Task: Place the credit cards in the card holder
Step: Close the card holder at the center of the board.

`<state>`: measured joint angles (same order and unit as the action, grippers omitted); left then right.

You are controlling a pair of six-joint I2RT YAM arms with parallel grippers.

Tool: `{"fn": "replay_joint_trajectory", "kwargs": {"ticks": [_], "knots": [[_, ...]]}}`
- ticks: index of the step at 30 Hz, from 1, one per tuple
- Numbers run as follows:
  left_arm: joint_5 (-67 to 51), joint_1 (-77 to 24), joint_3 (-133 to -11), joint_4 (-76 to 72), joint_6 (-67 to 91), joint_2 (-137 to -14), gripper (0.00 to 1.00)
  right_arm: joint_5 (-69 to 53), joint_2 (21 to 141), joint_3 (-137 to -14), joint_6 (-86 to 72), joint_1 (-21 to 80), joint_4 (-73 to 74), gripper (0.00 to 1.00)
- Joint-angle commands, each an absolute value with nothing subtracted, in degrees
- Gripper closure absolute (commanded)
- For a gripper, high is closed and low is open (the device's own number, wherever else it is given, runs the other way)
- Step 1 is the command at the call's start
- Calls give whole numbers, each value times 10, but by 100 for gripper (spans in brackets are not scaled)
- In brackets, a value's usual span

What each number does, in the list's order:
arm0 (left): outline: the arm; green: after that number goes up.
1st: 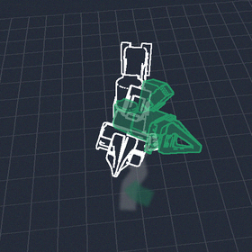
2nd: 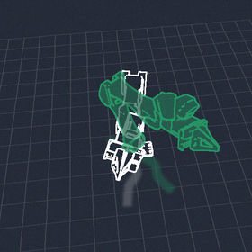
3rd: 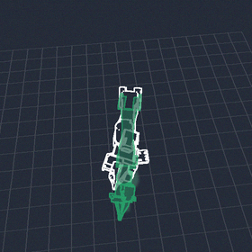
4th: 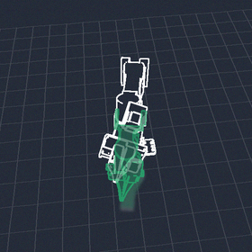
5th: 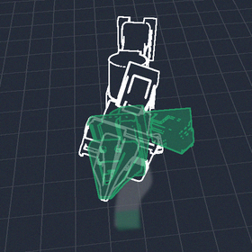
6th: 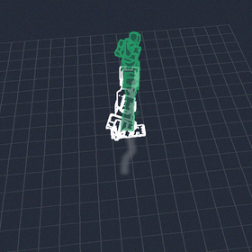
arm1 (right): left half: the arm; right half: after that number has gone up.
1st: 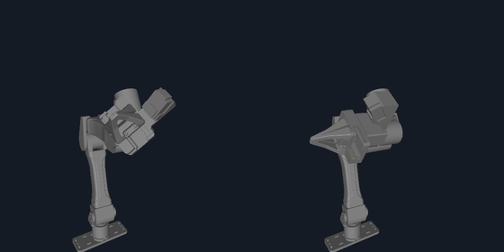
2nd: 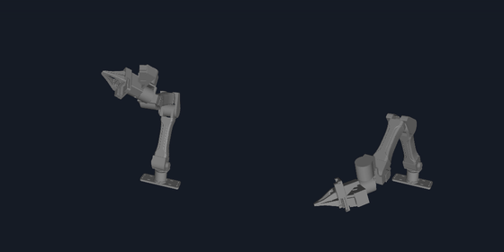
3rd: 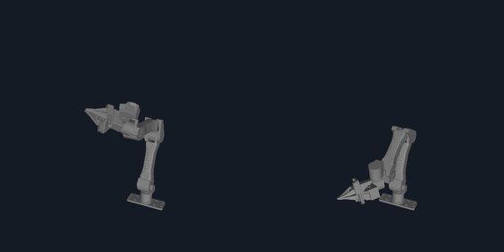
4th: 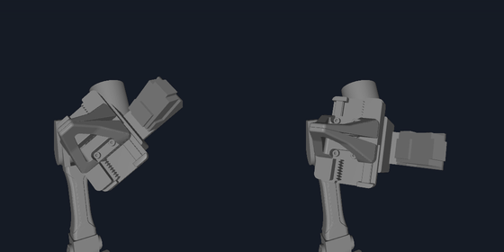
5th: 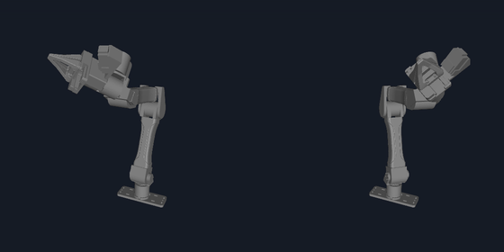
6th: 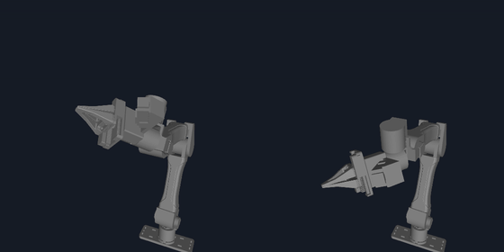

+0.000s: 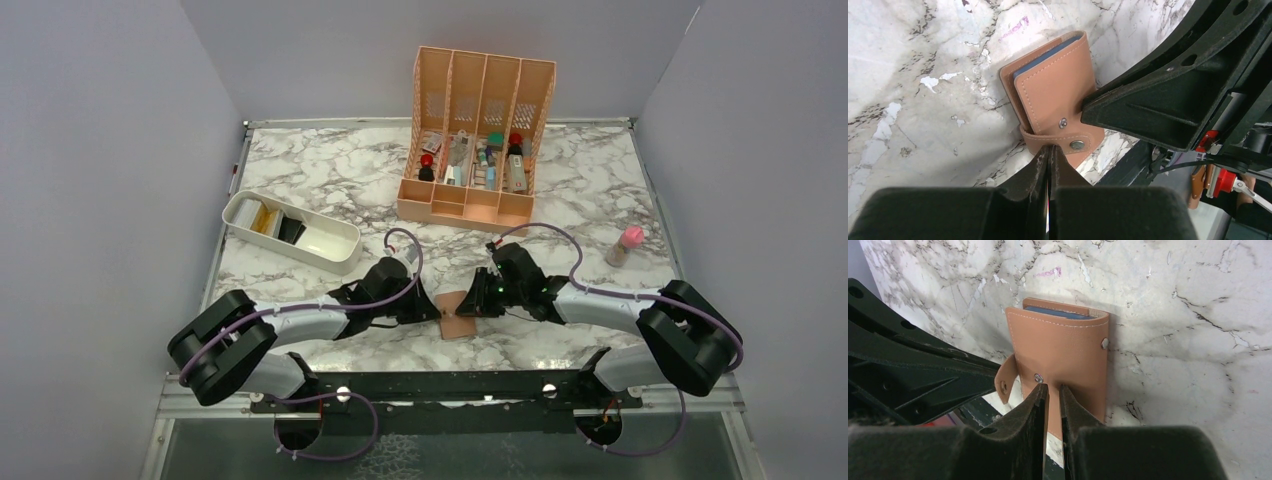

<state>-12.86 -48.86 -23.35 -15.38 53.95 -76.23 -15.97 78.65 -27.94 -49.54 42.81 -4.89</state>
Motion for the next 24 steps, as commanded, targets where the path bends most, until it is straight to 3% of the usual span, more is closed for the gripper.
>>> {"fn": "replay_joint_trajectory", "kwargs": {"ticks": [1,12,24], "knots": [[-140,-492,-255,-173,530,-771,94,-145,797,-275,-494,435,-38,81],[-139,-494,-259,-173,526,-778,92,-135,720,-285,-477,434,-19,74],[-137,-496,-258,-172,526,-776,91,-188,744,-292,-472,435,-55,70]]}}
